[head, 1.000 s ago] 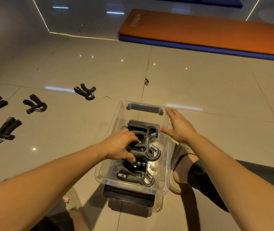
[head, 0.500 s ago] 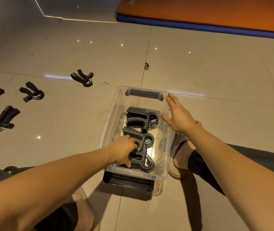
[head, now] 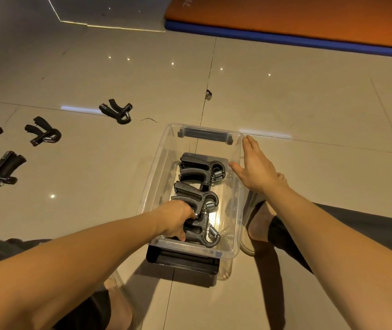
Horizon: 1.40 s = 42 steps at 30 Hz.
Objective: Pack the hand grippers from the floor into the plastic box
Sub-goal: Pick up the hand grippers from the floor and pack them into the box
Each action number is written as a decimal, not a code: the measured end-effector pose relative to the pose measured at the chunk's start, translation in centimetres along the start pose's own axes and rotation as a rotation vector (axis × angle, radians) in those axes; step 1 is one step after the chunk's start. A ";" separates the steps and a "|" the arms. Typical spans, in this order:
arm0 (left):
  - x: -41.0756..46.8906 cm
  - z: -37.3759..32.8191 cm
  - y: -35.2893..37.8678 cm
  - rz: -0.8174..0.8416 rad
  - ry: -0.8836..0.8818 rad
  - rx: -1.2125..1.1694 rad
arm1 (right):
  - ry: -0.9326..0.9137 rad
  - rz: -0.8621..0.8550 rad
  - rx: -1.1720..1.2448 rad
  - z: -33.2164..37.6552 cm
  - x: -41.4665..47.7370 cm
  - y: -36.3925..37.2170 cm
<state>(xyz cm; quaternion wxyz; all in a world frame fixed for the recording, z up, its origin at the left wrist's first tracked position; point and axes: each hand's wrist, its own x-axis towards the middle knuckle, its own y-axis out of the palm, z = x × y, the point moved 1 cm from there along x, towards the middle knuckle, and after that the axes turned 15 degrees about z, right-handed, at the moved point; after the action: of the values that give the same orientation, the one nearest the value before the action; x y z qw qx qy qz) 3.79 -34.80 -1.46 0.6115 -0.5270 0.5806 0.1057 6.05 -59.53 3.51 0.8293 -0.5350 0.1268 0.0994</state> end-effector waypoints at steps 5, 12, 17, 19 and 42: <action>-0.2 0.1 -0.1 0.010 -0.001 -0.009 | 0.032 -0.032 0.040 0.4 0.2 0.4; -1.9 -0.2 -1.8 -0.213 -0.017 0.103 | 0.059 -0.063 0.033 1.4 2.1 0.1; -5.5 1.5 -3.1 -0.413 -0.008 0.055 | 0.100 -0.050 -0.029 3.0 4.1 -1.5; -7.4 2.5 -3.4 -0.480 -0.011 0.025 | 0.145 -0.075 -0.074 4.1 4.0 -1.9; -48.5 20.4 5.8 -0.622 -0.460 -0.526 | -0.523 0.083 -0.129 44.7 -9.3 3.6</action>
<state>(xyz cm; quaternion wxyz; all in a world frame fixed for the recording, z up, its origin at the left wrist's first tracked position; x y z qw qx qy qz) -2.95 6.70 30.66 0.5727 -0.7760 0.1980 0.1749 0.82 -17.53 21.02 0.7934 -0.5371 -0.0767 0.2759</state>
